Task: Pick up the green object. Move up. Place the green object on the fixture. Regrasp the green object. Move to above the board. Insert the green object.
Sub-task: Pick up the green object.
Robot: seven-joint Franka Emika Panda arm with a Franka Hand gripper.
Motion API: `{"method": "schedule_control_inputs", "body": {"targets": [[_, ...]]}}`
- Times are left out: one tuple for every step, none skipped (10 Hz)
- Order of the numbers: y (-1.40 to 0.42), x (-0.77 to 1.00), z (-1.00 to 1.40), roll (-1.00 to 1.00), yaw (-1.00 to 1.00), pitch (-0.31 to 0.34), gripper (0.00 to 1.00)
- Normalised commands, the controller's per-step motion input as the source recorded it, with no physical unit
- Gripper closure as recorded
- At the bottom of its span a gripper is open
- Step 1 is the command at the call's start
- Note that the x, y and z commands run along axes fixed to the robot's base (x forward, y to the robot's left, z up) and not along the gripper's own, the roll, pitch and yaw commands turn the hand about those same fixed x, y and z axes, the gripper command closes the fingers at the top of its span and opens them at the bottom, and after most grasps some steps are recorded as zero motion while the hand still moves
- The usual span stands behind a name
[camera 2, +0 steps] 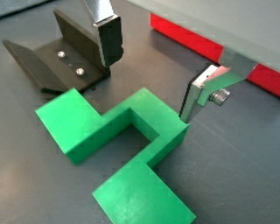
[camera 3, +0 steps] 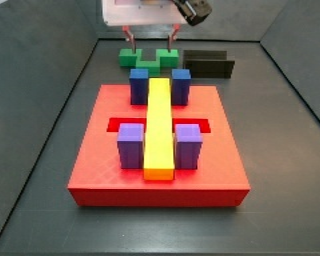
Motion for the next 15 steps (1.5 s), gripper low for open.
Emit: {"method": "schedule_control_inputs", "body": {"targets": [[0.0,0.0,-0.24,0.0,-0.01,0.0,0.0],[0.0,0.0,-0.25,0.0,-0.02,0.0,0.0],[0.0,-0.07,-0.22,0.0,-0.08,0.0,0.0],[0.0,-0.15,-0.19,0.0,-0.14,0.0,0.0],[0.0,-0.09,-0.21,0.0,-0.11,-0.004,0.0],[0.0,0.0,-0.23,0.0,-0.05,-0.01,0.0],[0.0,0.0,-0.23,0.0,-0.04,-0.013,0.0],[0.0,0.0,-0.23,0.01,-0.03,-0.016,0.0],[0.0,0.0,-0.22,0.01,-0.01,-0.014,0.0],[0.0,0.0,-0.22,0.01,-0.01,-0.014,0.0],[0.0,0.0,-0.2,0.02,-0.01,-0.013,0.0],[0.0,0.0,-0.2,0.03,-0.01,-0.011,0.0],[0.0,0.0,-0.21,0.04,-0.01,-0.011,0.0],[0.0,0.0,-0.19,0.04,0.0,-0.01,0.0],[0.0,0.0,-0.19,0.04,0.0,-0.004,0.0]]}}
